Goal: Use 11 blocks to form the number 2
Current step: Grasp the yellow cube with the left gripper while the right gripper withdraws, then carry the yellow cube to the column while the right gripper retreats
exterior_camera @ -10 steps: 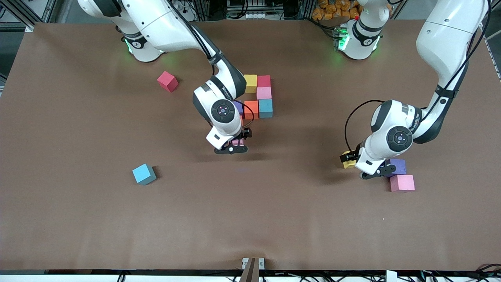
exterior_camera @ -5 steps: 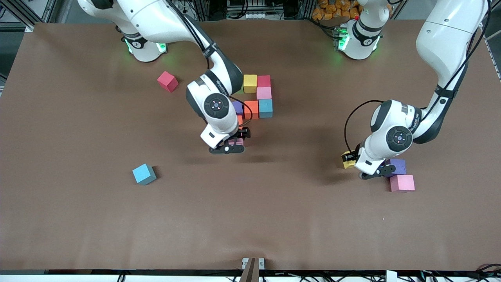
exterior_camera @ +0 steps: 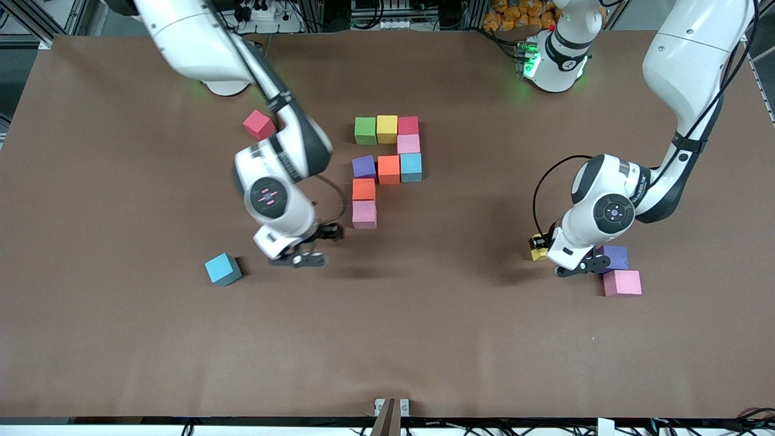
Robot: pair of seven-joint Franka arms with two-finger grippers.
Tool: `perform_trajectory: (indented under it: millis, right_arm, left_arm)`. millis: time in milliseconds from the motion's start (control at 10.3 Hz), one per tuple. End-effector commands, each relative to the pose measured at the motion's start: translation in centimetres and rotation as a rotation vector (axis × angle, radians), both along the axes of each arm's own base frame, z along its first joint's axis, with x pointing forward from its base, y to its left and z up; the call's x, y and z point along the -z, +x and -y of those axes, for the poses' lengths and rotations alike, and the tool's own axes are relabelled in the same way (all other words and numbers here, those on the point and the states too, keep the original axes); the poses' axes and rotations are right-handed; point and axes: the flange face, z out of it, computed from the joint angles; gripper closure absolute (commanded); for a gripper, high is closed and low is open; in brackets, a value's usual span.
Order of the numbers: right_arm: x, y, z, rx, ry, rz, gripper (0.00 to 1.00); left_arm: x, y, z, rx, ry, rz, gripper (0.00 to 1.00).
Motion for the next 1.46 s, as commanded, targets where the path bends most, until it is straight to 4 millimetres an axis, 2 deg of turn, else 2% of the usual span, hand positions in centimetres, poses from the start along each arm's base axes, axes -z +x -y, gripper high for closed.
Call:
perform_trajectory:
  millis: [0,98,195,293,390,683,975,1170,1366]
  right_arm:
    - [-1.6,2.1,6.5,-0.032,0.008,-0.023,0.00]
    - [-1.9,3.0,9.4,-0.036,0.014,-0.020,0.00]
    - [-2.6,3.7,12.3,-0.040,0.019,-0.015,0.00]
    - [-3.8,4.1,15.0,-0.053,0.026,-0.020,0.00]
    - [-5.3,4.2,17.5,-0.058,0.033,-0.015,0.00]
    - [-8.3,2.3,21.9,-0.090,0.044,0.002,0.00]
    - [-11.4,1.2,23.3,-0.104,0.050,-0.003,0.00]
    - [-14.5,0.4,23.6,-0.099,0.054,0.016,0.00]
    - [-19.2,-1.0,24.7,-0.093,0.058,0.048,0.00]
  left_arm:
    - [1.6,0.7,0.1,0.037,0.007,0.012,0.50]
    - [1.0,0.9,0.8,0.049,0.006,0.023,0.54]
    - [0.2,0.9,2.6,0.076,0.005,0.036,0.54]
    - [-0.6,0.6,4.5,0.106,0.010,0.046,0.54]
    - [-1.0,0.4,5.4,0.121,0.017,0.041,0.54]
    - [-3.3,0.0,8.5,0.171,0.032,0.053,0.53]
    - [-4.6,-1.2,12.8,0.248,0.013,0.059,0.54]
    - [-5.7,-1.5,13.8,0.358,-0.001,0.070,0.54]
    - [-6.8,-1.8,15.7,0.459,-0.024,0.084,0.54]
